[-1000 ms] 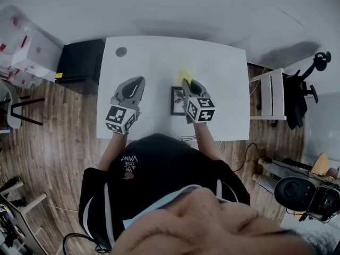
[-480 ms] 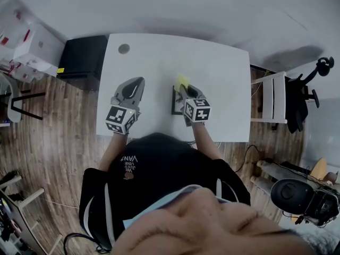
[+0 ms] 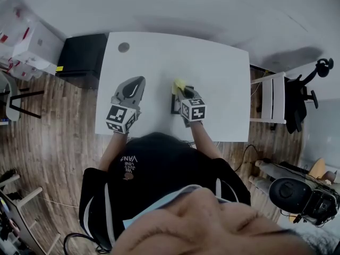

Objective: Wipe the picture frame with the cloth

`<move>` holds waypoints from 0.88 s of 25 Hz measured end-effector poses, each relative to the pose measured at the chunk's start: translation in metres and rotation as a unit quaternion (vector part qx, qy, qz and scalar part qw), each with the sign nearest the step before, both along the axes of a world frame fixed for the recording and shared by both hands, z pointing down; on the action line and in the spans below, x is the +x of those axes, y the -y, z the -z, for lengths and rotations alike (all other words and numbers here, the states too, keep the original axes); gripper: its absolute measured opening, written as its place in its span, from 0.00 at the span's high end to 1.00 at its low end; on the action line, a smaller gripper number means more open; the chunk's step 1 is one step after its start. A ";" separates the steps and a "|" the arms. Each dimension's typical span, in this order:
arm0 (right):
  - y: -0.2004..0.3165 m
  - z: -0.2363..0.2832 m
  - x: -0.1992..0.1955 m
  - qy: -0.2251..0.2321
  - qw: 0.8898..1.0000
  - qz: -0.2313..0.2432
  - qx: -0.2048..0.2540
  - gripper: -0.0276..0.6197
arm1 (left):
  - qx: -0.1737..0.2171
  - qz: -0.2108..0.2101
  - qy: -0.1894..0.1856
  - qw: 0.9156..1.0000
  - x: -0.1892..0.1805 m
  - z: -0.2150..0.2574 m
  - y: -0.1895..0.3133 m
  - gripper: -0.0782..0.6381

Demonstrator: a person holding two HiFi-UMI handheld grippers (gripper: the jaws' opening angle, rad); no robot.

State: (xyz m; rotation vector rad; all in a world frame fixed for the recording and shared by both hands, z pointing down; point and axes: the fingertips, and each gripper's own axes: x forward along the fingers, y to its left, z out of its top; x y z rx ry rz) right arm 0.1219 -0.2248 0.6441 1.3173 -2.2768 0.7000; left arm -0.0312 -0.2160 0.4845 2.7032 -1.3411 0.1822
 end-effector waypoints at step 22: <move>0.000 -0.046 -0.008 -0.066 0.995 0.041 -0.063 0.90 | -0.006 -0.005 0.002 1.000 0.003 -0.004 -0.005 0.86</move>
